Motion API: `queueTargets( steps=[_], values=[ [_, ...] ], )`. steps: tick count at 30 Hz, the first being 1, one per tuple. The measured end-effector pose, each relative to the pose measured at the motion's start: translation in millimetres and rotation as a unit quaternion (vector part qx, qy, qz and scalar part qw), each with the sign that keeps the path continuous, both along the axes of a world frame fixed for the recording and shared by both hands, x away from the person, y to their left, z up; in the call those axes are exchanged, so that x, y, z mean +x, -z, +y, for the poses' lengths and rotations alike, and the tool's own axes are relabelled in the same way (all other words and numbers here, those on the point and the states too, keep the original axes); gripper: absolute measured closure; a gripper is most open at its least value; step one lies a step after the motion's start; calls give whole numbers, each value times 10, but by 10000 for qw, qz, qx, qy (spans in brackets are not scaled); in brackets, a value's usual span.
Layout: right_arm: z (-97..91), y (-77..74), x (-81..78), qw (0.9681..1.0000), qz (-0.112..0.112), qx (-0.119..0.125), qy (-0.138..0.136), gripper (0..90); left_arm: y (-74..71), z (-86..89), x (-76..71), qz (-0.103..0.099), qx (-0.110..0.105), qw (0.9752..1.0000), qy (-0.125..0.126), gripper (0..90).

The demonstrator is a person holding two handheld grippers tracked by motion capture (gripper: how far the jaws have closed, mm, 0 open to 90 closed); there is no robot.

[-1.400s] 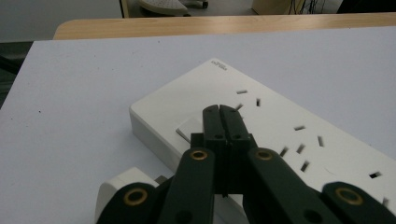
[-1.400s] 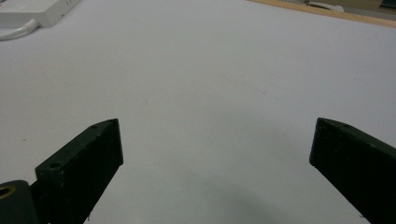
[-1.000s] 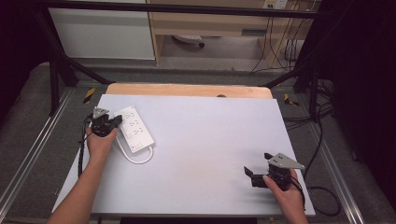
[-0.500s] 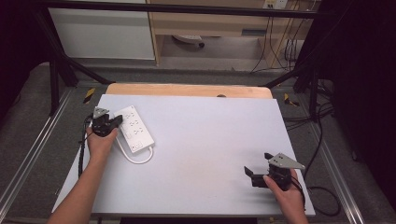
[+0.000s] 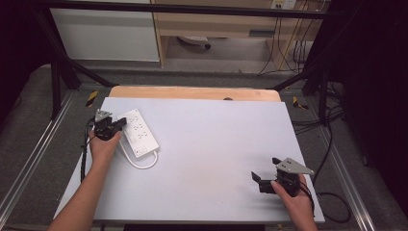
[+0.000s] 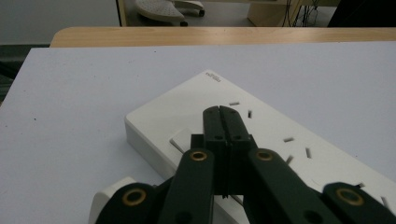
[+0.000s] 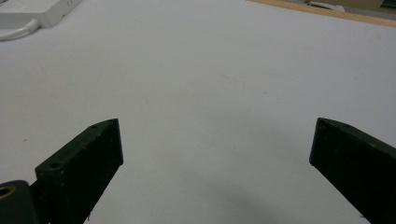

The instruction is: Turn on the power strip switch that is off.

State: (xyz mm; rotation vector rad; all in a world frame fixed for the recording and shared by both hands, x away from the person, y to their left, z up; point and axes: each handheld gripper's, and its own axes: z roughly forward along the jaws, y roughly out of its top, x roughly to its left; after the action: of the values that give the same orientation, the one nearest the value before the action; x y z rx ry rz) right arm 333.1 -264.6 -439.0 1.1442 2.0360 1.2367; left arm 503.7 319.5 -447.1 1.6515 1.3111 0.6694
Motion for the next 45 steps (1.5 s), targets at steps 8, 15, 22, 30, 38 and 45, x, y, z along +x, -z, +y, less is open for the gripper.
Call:
queueTargets(
  steps=[8, 15, 22, 30, 38, 45],
  values=[
    [1, 1, 1, 10000, -3, -1, 1, 31, -25, -5, -9, -41, -6, 10000, 18, 895],
    [2, 1, 2, 10000, -7, -3, -1, 31, -65, -19, -28, -105, -4, 9999, 60, 885],
    [3, -6, -2, 10000, -24, -7, -11, 31, -129, -33, -57, -171, -3, 9998, 138, 858],
    [-1, -10, -7, 10000, -34, -1, -13, 31, -194, -47, -63, -234, -18, 9996, 154, 799],
    [4, -10, -6, 10000, -23, 13, -22, 31, -226, -80, -73, -272, -28, 9995, 155, 717],
    [6, -8, -4, 10000, -21, 4, -30, 31, -251, -89, -73, -294, -37, 9994, 171, 647]
  ],
)
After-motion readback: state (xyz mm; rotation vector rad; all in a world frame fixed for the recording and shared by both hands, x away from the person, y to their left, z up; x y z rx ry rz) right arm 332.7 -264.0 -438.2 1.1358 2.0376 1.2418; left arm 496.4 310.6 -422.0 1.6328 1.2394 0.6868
